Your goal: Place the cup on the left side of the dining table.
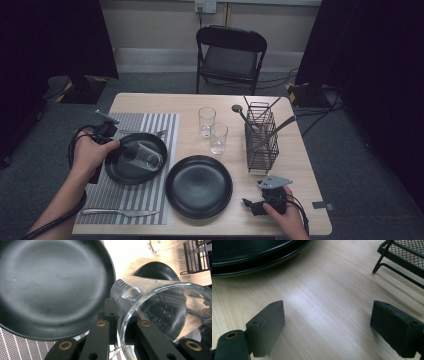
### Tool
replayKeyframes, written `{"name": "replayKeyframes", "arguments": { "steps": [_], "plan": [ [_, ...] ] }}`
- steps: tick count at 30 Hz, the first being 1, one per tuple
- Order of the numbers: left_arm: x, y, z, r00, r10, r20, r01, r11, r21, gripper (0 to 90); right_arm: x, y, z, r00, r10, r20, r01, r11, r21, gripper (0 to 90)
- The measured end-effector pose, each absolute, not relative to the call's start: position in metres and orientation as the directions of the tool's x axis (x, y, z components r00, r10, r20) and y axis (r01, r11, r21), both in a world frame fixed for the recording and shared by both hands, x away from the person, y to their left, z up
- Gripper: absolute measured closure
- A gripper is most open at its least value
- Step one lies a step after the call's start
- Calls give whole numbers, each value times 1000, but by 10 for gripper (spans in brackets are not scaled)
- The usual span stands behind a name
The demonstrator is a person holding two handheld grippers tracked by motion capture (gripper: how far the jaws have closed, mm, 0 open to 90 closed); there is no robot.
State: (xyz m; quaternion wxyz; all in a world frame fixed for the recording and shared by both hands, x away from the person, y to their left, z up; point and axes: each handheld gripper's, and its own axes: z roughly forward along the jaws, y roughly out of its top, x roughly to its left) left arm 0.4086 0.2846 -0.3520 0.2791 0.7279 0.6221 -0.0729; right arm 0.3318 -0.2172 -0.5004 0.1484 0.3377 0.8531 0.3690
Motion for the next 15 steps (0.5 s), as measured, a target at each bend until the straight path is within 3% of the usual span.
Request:
{"name": "replayKeyframes", "arguments": {
  "steps": [15],
  "plan": [
    [401, 286, -354, 232, 861, -454, 944, -87, 318, 853, 332, -217, -500, -728, 685, -4, 466, 500, 730, 114]
  ]
}}
